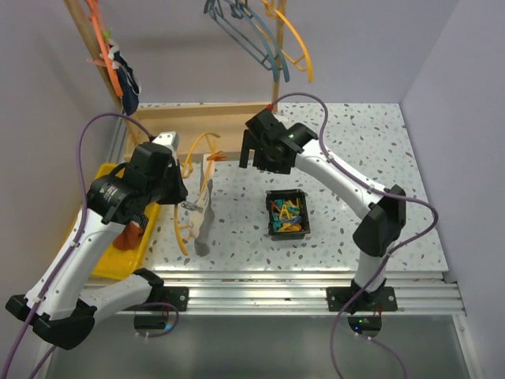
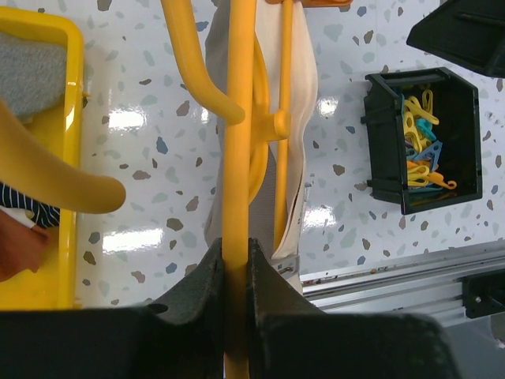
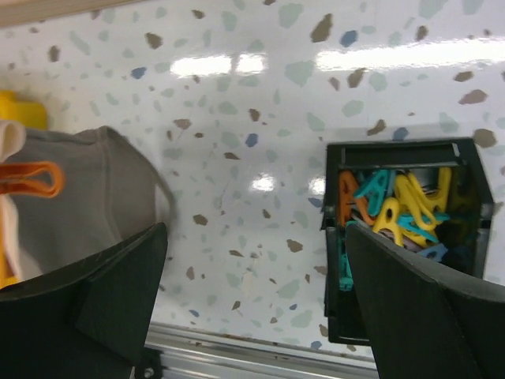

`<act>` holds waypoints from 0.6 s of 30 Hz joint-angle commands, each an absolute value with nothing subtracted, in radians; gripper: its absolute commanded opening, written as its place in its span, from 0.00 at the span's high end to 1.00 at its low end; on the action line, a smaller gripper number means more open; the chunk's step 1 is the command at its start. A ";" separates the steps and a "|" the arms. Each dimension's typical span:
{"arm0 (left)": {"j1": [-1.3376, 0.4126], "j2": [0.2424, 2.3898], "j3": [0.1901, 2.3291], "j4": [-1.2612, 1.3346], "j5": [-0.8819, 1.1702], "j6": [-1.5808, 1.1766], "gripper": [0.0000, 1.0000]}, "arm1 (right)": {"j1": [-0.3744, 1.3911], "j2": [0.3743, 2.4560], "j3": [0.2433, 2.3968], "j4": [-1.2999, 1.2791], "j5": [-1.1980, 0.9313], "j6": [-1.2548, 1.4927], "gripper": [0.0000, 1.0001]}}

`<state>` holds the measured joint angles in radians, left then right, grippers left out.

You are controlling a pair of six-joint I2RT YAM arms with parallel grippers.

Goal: Remove the underwear clipped to the hanger
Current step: Remove the underwear from the hanger.

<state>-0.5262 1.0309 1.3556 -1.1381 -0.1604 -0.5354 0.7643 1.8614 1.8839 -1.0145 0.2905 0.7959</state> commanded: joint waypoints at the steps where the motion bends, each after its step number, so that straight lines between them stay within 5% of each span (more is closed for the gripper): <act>1: -0.529 1.019 1.368 -1.092 -0.170 -0.532 1.00 | 0.770 1.718 1.803 -0.752 0.117 0.761 0.02; 7: -0.528 1.011 1.362 -1.080 -0.164 -0.526 1.00 | 0.709 1.687 1.625 -0.317 -0.251 1.002 0.02; 18: -0.528 0.989 1.364 -1.086 -0.150 -0.537 1.00 | 0.672 1.819 1.543 0.038 -0.388 1.233 0.06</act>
